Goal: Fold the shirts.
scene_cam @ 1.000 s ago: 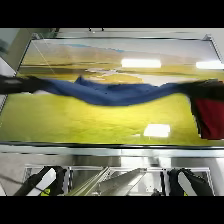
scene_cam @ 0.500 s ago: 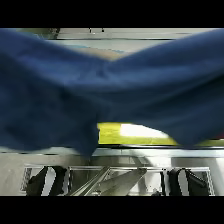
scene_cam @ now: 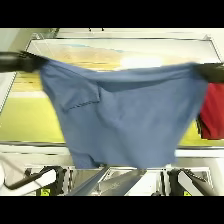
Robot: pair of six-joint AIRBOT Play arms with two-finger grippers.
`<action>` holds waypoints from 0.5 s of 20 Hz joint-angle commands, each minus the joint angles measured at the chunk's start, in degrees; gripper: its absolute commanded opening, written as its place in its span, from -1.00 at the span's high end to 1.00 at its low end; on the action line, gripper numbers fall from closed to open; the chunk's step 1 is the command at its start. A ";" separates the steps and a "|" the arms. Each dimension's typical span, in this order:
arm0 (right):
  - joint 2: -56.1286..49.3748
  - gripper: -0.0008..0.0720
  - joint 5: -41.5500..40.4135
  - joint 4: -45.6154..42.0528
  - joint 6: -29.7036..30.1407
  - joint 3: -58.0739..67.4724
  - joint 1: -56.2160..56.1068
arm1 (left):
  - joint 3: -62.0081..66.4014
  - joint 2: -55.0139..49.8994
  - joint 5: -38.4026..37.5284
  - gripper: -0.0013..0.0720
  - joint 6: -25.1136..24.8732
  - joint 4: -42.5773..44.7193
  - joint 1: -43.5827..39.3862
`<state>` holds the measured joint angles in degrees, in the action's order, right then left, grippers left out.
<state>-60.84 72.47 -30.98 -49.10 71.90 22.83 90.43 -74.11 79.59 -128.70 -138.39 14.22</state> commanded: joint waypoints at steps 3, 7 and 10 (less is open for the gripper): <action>-22.77 0.94 -12.00 4.94 7.02 -7.93 -5.51 | 0.94 -23.30 -6.16 0.93 -2.38 0.87 -4.24; -37.22 0.94 -12.20 12.41 7.23 0.70 -5.44 | 13.29 -35.43 -6.49 0.93 0.74 0.90 -4.22; -43.28 0.93 -8.98 11.52 2.62 9.94 -5.42 | 21.66 -40.04 -5.29 0.93 2.95 1.11 -4.17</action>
<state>-97.14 61.67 -20.64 -43.33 75.02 17.61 104.88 -108.44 73.91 -128.11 -137.53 10.15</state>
